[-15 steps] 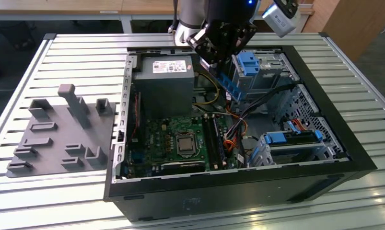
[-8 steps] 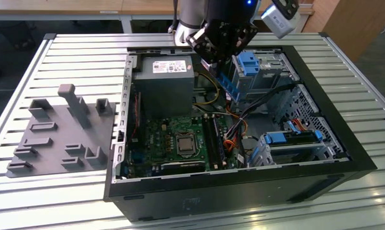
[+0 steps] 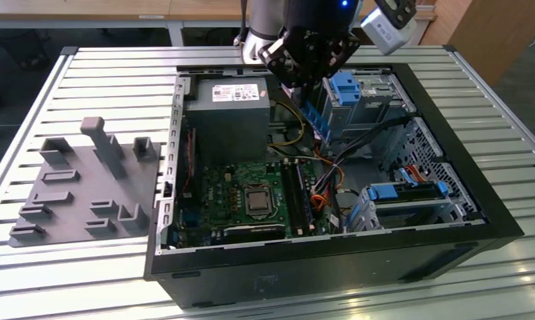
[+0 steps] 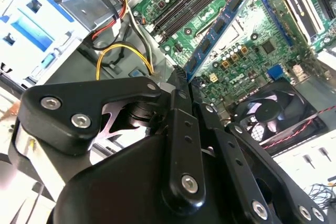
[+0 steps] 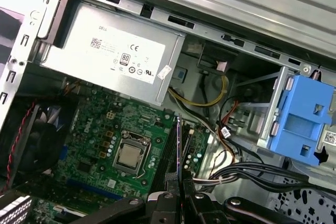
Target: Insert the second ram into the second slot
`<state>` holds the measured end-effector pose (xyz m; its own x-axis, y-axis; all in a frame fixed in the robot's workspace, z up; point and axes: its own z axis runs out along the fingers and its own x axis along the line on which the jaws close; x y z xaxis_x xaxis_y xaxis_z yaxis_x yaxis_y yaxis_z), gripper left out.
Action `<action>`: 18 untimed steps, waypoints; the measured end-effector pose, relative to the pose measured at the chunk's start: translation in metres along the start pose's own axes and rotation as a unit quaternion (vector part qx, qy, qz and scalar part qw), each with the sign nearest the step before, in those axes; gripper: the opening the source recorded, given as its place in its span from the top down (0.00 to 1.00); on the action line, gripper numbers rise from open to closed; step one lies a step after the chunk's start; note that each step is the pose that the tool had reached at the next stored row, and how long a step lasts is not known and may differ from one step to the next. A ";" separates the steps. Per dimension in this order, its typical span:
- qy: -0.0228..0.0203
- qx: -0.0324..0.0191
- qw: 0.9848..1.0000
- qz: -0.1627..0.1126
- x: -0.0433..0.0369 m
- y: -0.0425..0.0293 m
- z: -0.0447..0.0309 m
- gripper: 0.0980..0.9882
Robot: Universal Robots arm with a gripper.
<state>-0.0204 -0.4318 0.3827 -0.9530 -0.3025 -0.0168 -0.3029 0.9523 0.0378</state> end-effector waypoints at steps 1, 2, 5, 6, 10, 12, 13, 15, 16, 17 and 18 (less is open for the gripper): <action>0.000 0.000 1.000 0.003 0.0000 0.0000 0.0000 0.96; 0.000 0.000 1.000 0.006 0.0000 0.0000 0.0000 0.96; -0.001 0.000 1.000 0.016 0.0000 0.0000 0.0000 0.96; -0.001 0.000 1.000 0.020 0.0000 0.0000 0.0000 0.96; -0.001 0.001 0.999 0.032 0.0000 0.0000 0.0000 0.96; -0.001 0.001 0.999 0.038 0.0000 0.0000 0.0000 0.96; -0.002 0.001 0.999 0.040 0.0000 0.0000 0.0000 0.96; -0.002 0.001 0.999 0.046 0.0000 0.0000 0.0000 0.96; -0.002 0.001 0.999 0.049 0.0000 0.0000 0.0000 0.96; -0.002 0.001 0.999 0.052 0.0000 0.0000 0.0000 0.96; -0.002 0.001 0.998 0.055 0.0000 0.0000 0.0000 0.96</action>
<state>-0.0204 -0.4318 0.3827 -0.9804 -0.1963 -0.0169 -0.1968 0.9797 0.0378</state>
